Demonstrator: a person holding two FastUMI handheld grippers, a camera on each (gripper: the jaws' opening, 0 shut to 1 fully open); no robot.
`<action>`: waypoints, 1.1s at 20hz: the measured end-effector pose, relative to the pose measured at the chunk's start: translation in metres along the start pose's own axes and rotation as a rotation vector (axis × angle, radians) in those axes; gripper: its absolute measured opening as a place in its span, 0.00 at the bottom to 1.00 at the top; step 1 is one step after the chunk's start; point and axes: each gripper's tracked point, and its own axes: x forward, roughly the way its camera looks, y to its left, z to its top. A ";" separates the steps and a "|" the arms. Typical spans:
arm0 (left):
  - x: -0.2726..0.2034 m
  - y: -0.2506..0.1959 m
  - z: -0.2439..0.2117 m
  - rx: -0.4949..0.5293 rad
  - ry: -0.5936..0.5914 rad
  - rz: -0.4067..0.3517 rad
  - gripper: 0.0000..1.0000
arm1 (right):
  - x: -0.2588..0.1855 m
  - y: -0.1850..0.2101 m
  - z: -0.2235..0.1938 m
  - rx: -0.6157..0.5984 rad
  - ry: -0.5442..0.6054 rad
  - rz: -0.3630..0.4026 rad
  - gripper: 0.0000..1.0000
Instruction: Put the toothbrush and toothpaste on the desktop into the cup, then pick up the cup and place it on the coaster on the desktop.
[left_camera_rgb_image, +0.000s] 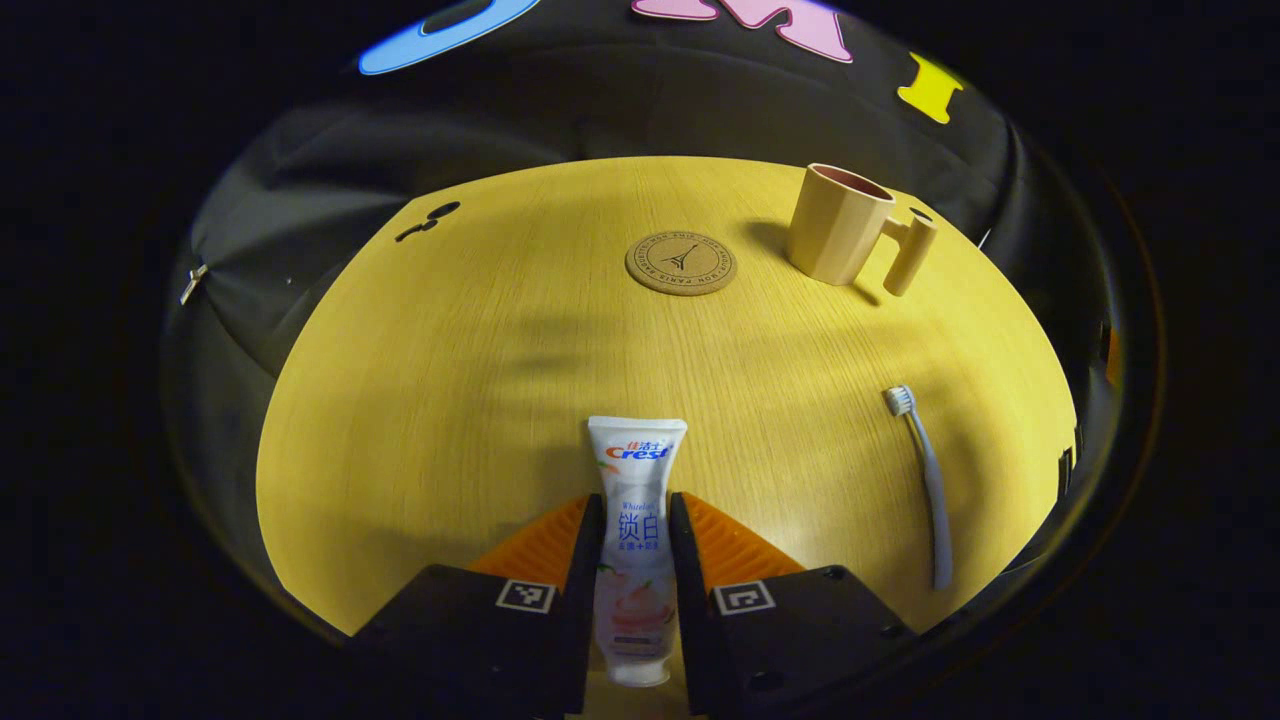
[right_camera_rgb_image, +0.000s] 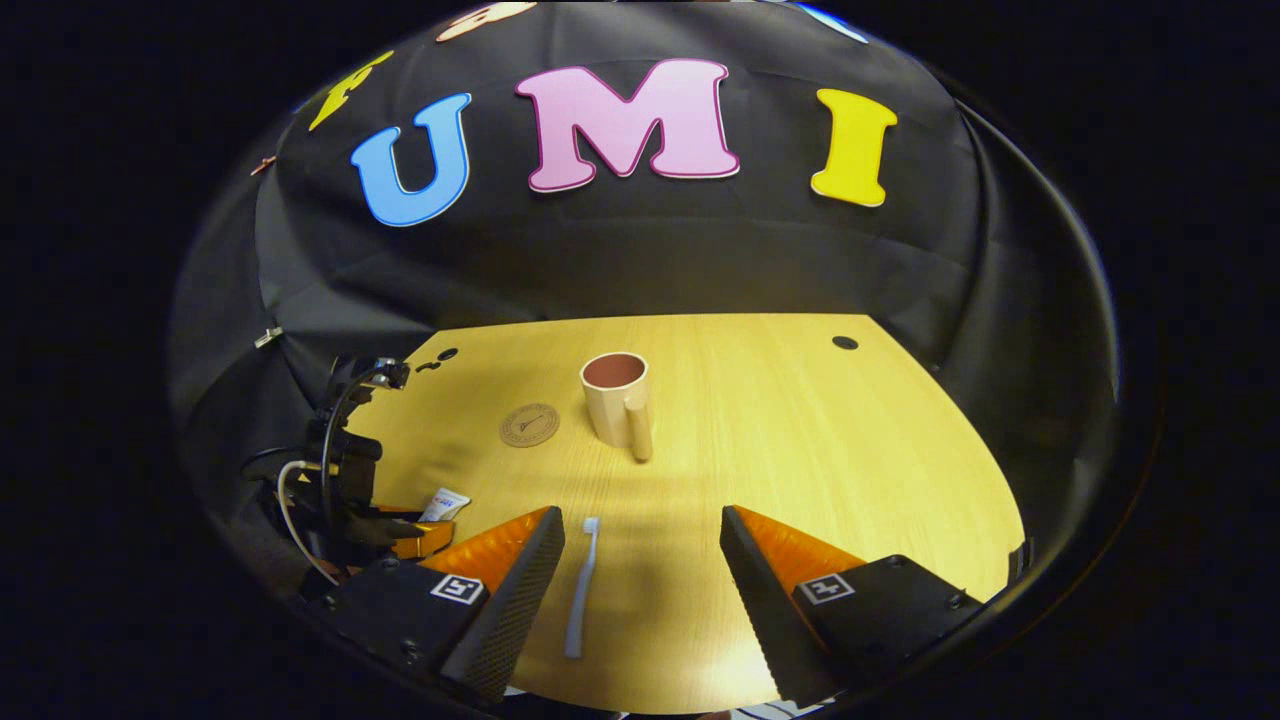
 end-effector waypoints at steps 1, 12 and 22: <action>0.000 -0.001 0.001 0.013 0.003 -0.014 0.41 | 0.001 0.002 -0.008 0.005 0.024 0.004 0.96; -0.052 0.031 0.009 -0.114 -0.099 -0.131 0.19 | 0.048 0.045 -0.082 -0.029 0.310 -0.005 0.96; -0.106 0.072 -0.011 -0.145 -0.169 -0.124 0.19 | 0.087 0.040 -0.124 -0.062 0.483 -0.057 0.87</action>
